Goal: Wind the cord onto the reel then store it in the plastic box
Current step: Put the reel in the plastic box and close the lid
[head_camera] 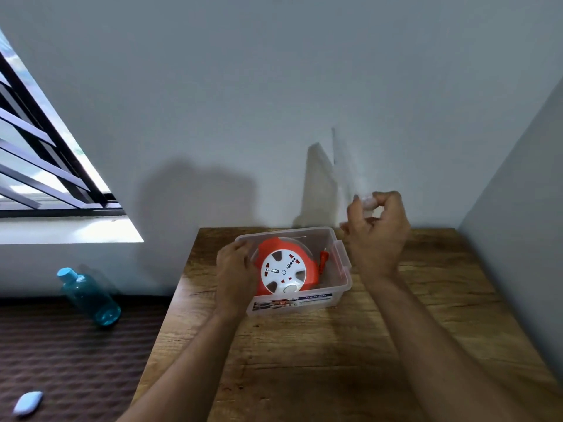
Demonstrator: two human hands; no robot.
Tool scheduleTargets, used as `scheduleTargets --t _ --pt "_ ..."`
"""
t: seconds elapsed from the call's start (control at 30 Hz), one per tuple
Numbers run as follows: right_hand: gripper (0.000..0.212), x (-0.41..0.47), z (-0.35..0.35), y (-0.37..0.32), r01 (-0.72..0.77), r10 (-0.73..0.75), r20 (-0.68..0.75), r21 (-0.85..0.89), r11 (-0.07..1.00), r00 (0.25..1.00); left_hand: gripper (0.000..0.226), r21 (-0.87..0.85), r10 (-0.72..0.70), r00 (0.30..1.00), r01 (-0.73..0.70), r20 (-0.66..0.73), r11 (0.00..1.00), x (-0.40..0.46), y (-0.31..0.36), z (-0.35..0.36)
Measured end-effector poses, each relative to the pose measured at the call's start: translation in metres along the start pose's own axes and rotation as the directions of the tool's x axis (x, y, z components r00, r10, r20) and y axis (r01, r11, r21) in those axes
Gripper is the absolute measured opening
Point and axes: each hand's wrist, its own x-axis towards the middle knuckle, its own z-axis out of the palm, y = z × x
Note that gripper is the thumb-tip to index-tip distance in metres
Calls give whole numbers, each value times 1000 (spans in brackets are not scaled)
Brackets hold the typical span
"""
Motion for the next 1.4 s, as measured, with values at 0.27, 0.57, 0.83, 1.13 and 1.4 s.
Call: scheduleTargets --t 0.27,0.57,0.83,1.13,1.4 --pt "11 -18 -4 3 -766 770 223 442 467 598 76 -449 -171 985 151 -4 881 -3 3 -14" --pt "17 -40 -24 63 -710 729 271 -183 680 629 11 -259 -178 974 209 139 943 0 -3 -25" --pt "30 -35 -31 59 -47 520 434 -733 679 736 21 -282 -233 949 288 211 915 -4 -15 -29" --pt "43 -17 -15 57 -124 570 491 -676 726 659 28 -484 -316 895 437 313 758 3 -16 -35" --pt "40 -13 -8 64 -240 646 423 -687 686 636 55 -534 -429 811 586 398 610 7 -21 -37"
